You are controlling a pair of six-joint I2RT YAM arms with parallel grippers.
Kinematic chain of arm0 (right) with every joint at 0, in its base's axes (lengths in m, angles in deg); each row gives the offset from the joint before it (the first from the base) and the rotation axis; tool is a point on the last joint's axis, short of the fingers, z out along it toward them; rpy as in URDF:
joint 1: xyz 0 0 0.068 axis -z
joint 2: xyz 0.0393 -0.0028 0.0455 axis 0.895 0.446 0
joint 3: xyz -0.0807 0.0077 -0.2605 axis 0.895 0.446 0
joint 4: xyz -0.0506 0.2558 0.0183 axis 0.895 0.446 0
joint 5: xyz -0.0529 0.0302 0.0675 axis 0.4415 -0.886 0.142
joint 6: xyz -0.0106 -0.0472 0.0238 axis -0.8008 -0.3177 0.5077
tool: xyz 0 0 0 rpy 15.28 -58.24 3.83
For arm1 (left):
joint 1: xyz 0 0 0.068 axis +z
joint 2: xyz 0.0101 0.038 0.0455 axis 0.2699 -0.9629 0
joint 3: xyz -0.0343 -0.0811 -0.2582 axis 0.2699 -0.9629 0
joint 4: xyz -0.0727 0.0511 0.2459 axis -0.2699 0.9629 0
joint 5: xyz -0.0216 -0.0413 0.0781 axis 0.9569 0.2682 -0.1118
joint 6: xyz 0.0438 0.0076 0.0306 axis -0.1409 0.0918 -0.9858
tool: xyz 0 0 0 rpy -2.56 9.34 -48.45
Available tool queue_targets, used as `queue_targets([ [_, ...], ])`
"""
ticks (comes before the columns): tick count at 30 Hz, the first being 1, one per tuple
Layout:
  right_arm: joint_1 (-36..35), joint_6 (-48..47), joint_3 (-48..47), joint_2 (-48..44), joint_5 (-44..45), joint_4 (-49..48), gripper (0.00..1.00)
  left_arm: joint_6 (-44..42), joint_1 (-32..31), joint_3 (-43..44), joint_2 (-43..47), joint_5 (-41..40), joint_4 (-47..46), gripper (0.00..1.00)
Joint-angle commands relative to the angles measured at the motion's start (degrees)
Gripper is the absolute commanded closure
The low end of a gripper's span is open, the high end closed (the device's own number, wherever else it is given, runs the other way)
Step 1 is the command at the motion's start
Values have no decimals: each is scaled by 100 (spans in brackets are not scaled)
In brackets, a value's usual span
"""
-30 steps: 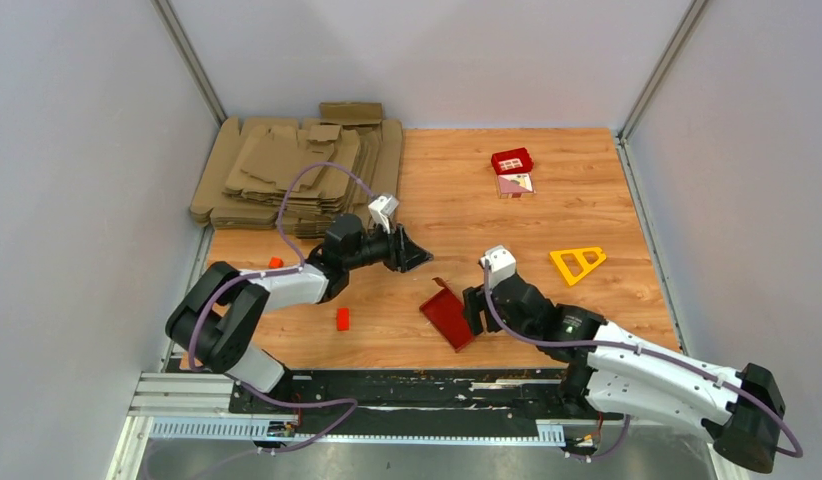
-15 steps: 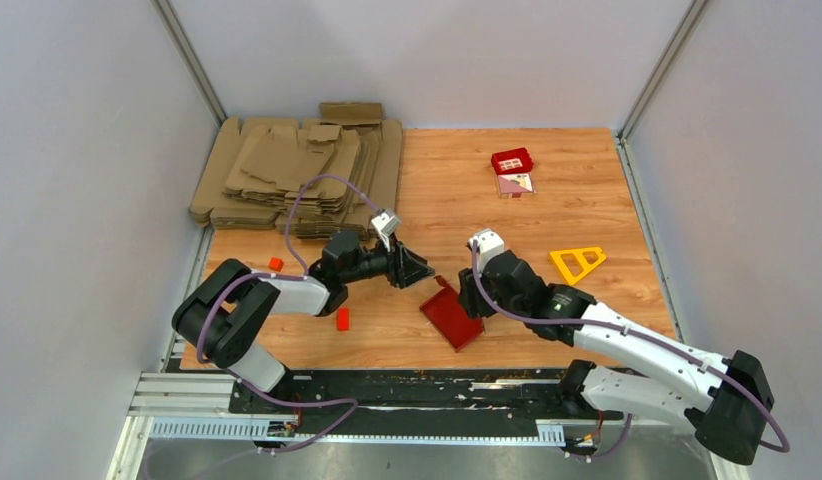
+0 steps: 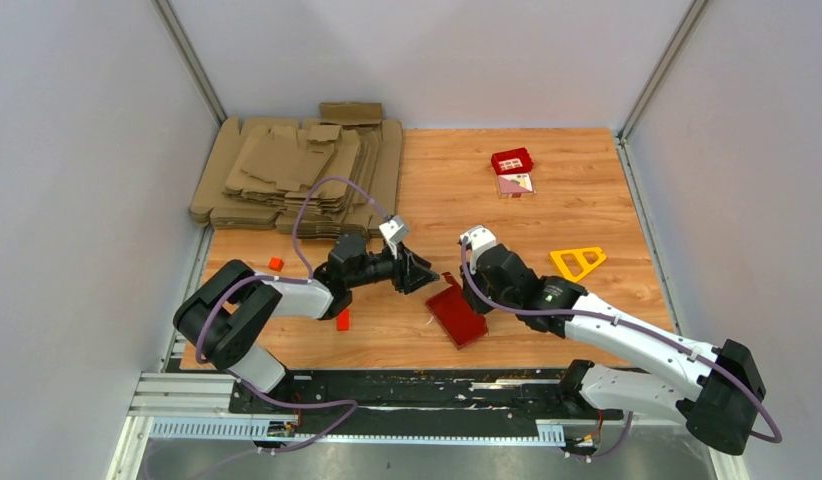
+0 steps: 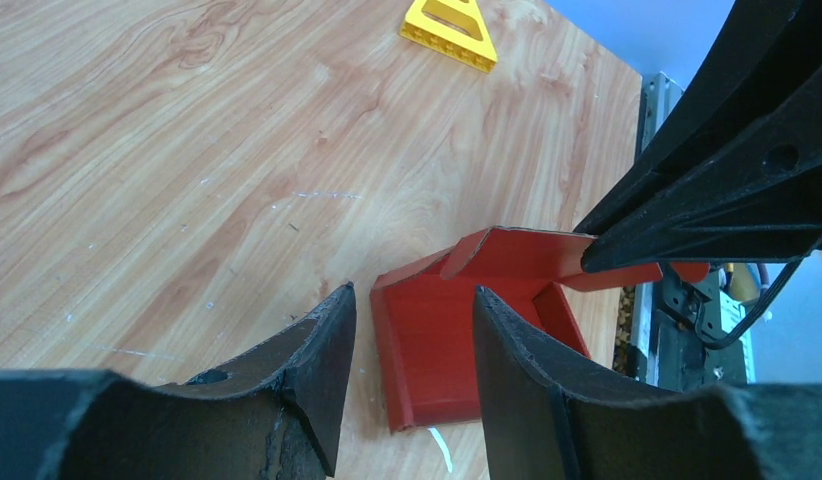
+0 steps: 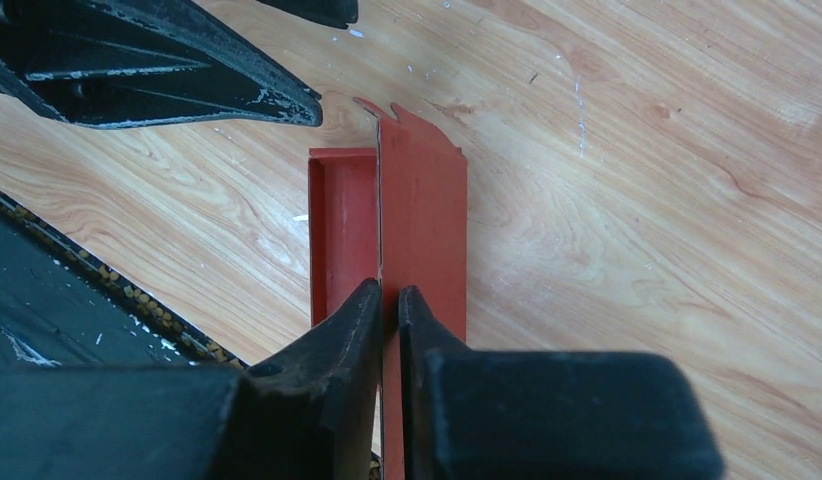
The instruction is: Fold the paper box
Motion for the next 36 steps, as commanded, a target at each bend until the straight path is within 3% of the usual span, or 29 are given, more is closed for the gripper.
queue_targets([
  [1, 40, -75, -245, 11, 11, 61, 90, -203, -62, 54, 111, 117, -291, 46],
  [4, 51, -77, -282, 19, 47, 90, 92, -156, -144, -106, 155, 298, -686, 44],
  [9, 65, -133, -251, -47, -10, 35, 99, -558, -275, -40, 117, -45, -394, 43],
  [15, 66, -169, -241, -36, -67, 44, 100, -694, -377, 68, -133, -278, -499, 49],
  [20, 66, -195, -265, -30, -84, 48, 100, -969, -406, 137, -6, -689, 91, 44],
  [26, 66, -280, -365, 68, -115, 55, 100, -902, -434, 242, -198, -640, 55, 43],
  [30, 66, -299, -460, 162, -102, 106, 100, -842, -485, 262, -310, -511, -116, 49],
  [36, 64, -316, -611, 330, -12, 275, 100, -803, -509, 330, -276, -319, 11, 75],
])
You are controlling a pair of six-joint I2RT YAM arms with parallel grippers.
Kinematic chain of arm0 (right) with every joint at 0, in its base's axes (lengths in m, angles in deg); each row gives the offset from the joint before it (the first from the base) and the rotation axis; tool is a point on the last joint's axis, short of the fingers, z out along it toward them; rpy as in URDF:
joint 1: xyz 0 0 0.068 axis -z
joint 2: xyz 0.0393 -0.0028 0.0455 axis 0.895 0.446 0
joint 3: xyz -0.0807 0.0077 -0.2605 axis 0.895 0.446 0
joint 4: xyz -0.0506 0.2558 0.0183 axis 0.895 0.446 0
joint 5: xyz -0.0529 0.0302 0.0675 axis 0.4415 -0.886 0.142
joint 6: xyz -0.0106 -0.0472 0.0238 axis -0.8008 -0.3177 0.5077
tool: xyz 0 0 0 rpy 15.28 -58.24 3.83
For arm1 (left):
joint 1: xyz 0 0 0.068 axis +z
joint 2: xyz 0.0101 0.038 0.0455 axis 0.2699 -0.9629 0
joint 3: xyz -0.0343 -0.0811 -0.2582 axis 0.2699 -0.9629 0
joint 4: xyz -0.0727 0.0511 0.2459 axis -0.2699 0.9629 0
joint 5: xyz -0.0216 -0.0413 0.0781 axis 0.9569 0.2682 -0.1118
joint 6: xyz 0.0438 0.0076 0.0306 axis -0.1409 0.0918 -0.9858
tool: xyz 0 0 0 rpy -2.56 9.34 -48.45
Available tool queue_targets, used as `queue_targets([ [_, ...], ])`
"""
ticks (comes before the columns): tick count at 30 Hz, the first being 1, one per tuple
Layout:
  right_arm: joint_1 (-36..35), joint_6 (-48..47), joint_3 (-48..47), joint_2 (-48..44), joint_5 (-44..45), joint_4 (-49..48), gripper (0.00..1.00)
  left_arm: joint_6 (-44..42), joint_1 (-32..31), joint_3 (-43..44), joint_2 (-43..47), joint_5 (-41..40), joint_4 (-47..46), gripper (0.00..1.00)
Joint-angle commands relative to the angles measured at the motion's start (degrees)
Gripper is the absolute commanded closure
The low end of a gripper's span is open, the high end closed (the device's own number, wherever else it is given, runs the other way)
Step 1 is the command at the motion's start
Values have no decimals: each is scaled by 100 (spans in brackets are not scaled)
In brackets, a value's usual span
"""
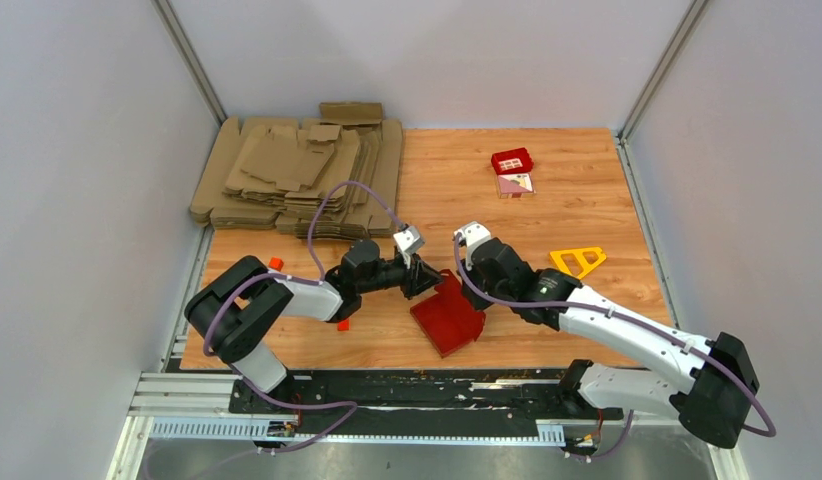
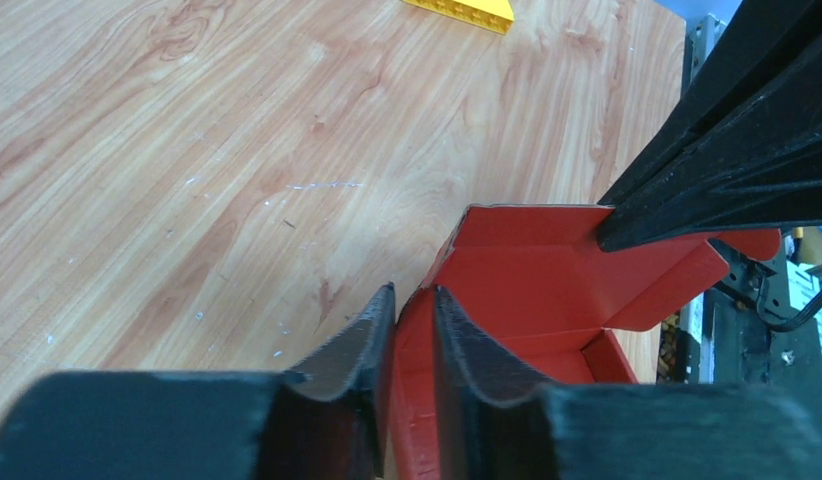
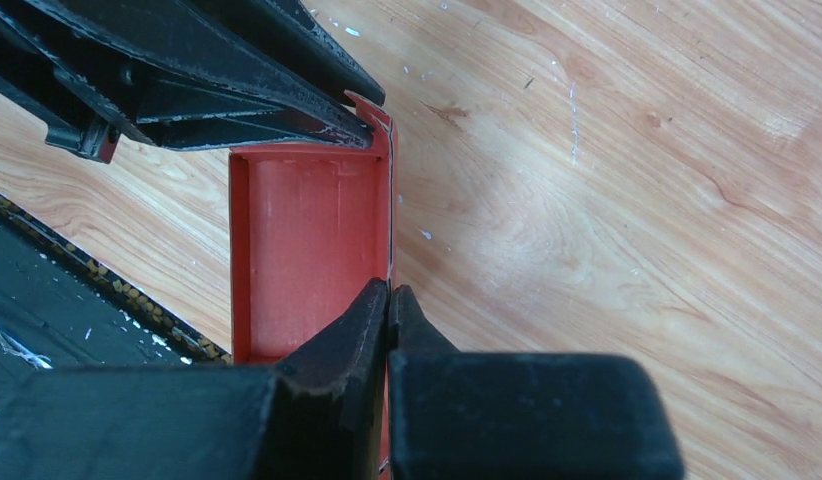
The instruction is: Fold the paper box
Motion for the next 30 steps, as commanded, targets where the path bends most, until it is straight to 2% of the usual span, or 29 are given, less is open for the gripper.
queue_targets([
  [1, 18, -113, -312, 55, 71, 75, 100, -107, -46, 188, 80, 120, -51, 79],
  [5, 1, -107, -403, 70, 150, 90, 100, -219, -87, 144, 340, -116, 205, 85],
  [15, -128, -260, -955, 616, 568, 287, 100, -261, -252, 163, 596, -220, 493, 87],
  [23, -215, -492, -983, 909, 563, -259, 99, -365, -253, 83, 601, -1095, 603, 100],
  [24, -217, -486, -983, 940, 552, -311, 97, -358, -252, 37, 641, -1232, 565, 100],
  [30, -219, -187, -1033, 932, 512, -43, 53, -553, -253, -284, 961, -1879, 386, 100],
])
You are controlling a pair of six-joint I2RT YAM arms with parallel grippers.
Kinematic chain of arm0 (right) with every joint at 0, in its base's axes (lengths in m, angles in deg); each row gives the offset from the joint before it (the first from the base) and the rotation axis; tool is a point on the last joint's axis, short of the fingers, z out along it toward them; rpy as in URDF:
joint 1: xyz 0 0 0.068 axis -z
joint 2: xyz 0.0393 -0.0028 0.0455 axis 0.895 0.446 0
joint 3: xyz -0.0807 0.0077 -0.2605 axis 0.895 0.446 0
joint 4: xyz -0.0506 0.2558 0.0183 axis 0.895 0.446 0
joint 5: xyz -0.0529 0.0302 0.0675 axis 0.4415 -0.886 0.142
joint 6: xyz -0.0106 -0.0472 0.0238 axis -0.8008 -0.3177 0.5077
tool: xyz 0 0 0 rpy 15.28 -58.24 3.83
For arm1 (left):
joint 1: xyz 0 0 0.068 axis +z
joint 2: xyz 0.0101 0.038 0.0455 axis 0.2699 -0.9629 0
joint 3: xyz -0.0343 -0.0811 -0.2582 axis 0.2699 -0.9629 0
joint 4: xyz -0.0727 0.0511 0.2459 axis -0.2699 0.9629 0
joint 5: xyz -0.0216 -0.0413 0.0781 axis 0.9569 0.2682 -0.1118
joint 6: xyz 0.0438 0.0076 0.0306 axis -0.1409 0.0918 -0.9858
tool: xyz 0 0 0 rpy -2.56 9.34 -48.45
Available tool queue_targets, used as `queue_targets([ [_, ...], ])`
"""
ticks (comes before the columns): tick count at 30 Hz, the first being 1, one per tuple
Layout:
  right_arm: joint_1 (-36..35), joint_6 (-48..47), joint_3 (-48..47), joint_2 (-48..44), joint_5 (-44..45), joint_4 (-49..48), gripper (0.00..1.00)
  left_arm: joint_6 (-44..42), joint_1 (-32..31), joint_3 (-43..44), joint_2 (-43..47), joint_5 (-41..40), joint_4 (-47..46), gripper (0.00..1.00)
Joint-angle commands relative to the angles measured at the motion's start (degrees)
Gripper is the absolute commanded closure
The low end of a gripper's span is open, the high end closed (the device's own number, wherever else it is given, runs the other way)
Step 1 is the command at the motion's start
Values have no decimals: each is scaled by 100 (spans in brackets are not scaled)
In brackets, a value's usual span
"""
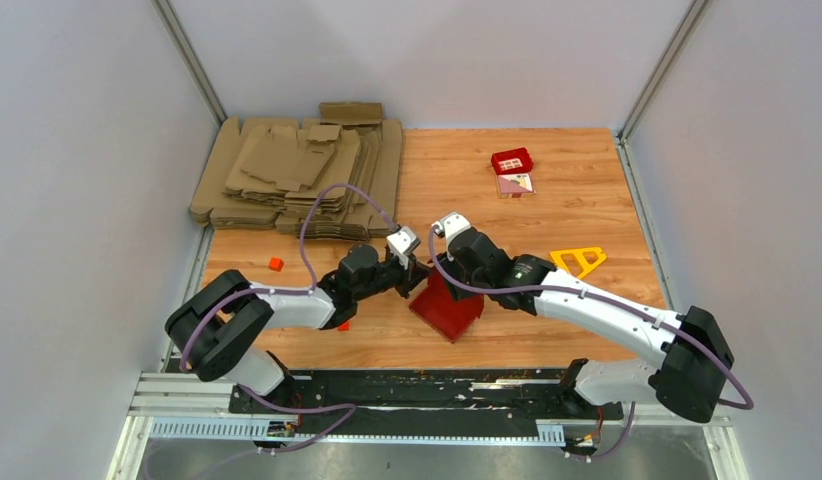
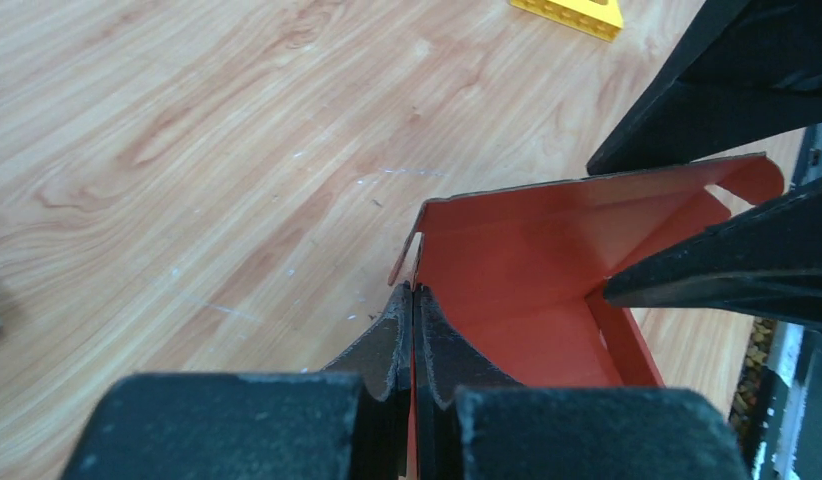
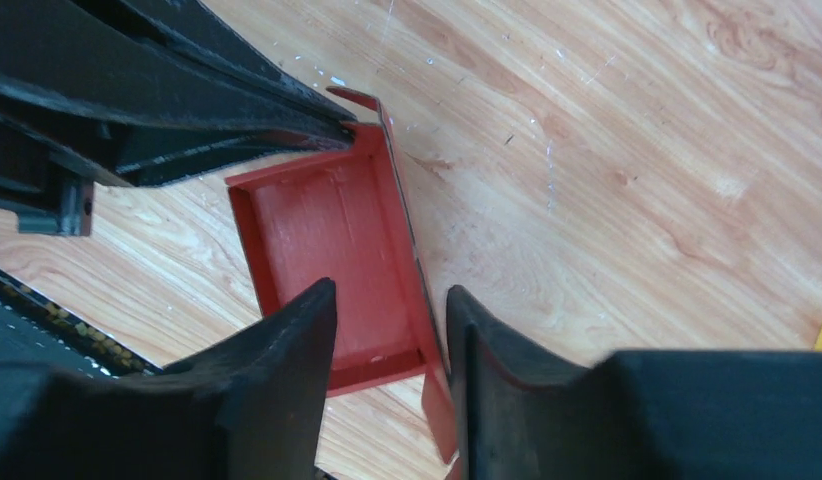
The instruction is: Fold the paper box
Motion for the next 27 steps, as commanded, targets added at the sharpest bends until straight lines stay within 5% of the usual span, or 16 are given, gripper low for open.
queue_targets([
  [1, -47, 246, -213, -132, 43, 1, 46, -285, -21, -173, 398, -592, -320, 100],
  [9, -38, 866, 294, -896, 338, 698, 18, -377, -21, -213, 472, -666, -309, 100],
  [16, 449, 1219, 816, -1313, 46, 581, 29, -474, -47, -211, 393, -557, -385, 100],
  [27, 1558, 895, 1116, -1472, -215, -282, 26, -559, -65, -206, 383, -546, -374, 100],
])
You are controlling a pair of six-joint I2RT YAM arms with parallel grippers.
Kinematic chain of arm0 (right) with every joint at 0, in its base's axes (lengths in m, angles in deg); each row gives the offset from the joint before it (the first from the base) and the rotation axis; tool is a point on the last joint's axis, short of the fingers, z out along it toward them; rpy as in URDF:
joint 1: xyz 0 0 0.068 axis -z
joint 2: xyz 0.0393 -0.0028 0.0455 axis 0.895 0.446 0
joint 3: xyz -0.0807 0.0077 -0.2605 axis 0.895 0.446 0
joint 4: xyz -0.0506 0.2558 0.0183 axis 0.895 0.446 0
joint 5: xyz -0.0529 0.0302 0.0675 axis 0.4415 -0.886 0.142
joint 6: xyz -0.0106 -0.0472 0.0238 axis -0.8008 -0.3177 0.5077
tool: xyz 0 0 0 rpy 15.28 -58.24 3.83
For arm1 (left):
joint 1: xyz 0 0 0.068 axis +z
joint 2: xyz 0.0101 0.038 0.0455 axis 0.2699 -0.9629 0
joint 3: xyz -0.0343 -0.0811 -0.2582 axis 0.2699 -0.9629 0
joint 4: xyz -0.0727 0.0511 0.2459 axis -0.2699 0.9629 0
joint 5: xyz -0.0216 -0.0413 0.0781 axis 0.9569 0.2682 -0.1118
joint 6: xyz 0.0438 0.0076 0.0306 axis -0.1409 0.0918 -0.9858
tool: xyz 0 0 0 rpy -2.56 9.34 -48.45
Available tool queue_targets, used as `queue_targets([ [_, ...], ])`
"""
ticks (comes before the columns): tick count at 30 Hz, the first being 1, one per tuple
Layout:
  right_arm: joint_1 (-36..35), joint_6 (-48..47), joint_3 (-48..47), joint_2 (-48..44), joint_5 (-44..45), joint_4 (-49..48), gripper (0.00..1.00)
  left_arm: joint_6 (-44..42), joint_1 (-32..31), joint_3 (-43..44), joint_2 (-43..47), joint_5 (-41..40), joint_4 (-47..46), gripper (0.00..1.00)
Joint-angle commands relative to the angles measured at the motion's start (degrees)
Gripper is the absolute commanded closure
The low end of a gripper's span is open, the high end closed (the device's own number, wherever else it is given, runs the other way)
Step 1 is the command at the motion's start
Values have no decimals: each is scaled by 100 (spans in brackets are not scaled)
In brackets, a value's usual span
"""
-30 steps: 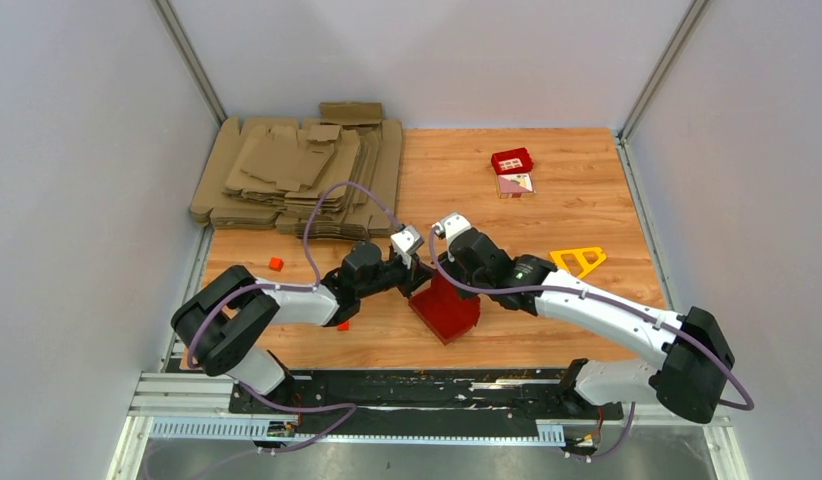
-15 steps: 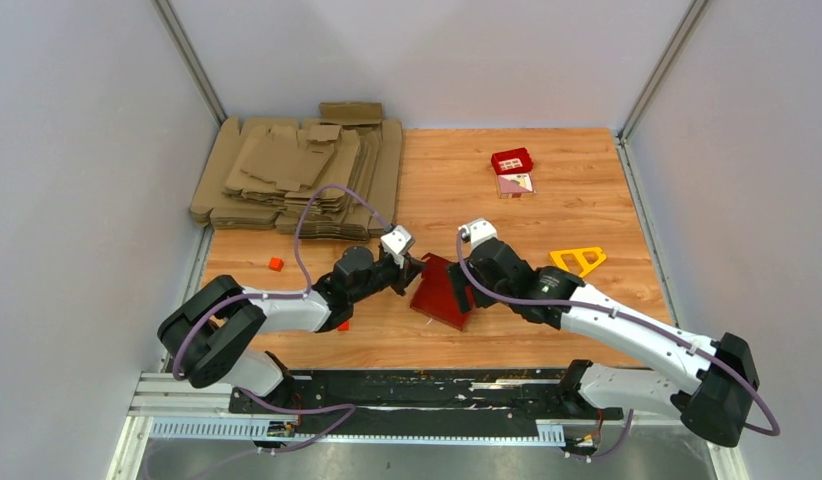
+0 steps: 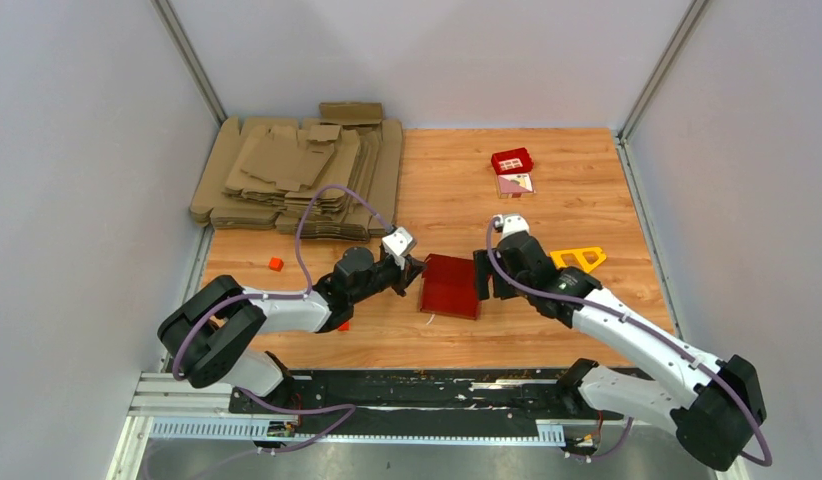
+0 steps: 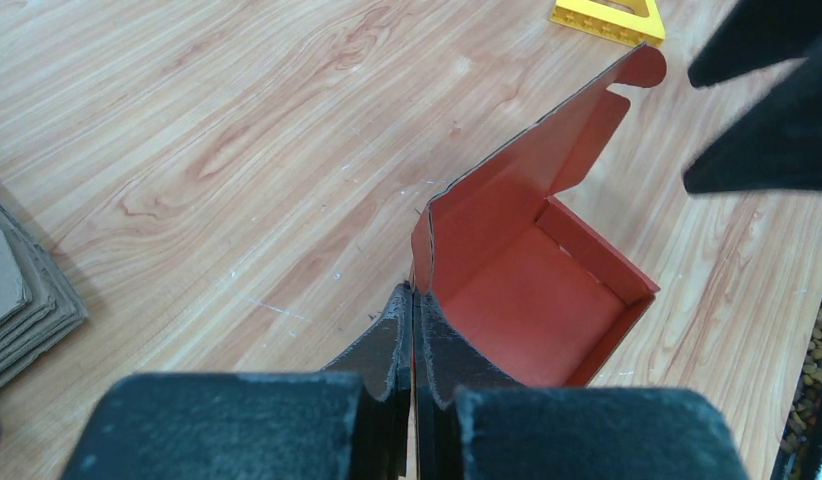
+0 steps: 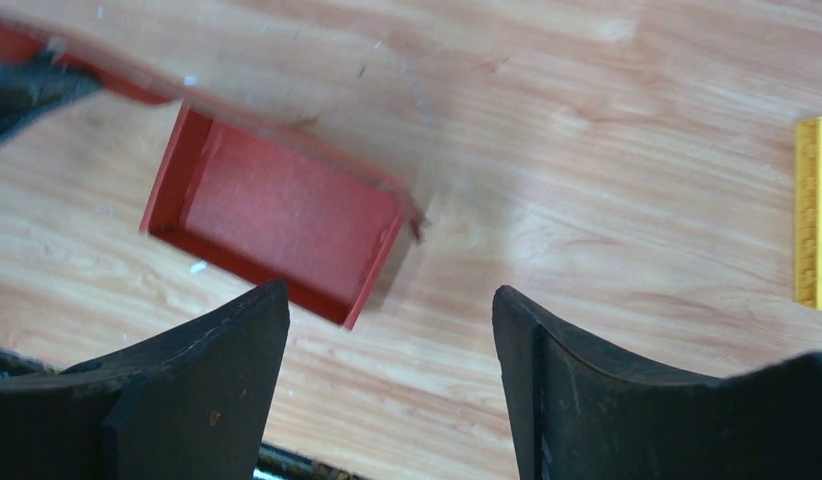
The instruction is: Fold the paper box
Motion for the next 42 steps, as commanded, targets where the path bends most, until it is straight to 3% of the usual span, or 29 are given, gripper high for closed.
queue_targets([
  [1, 693, -106, 105, -86, -271, -696, 29, -163, -30, 19, 53, 7, -280, 100],
  [4, 1114, -63, 399, -219, -637, -1058, 35, -187, -30, 38, 33, -10, -235, 100],
  [9, 1314, -371, 1138, -626, -1776, -2260, 36, -188, -30, 85, -15, 32, -190, 100],
  [15, 1321, -306, 1239, -352, -1579, -3080, 37, -190, -30, 136, -61, 47, -135, 100],
  [25, 1320, -429, 985, 399, -1484, -3293, 40, -199, -30, 144, -56, 72, -111, 100],
  [37, 1242, -395, 932, 412, -1762, -3162, 88, -126, -30, 171, -60, 127, -98, 100],
  [42, 801, -300, 713, 469, -1251, -2909, 93, 99, -30, 225, -34, 33, -41, 100],
])
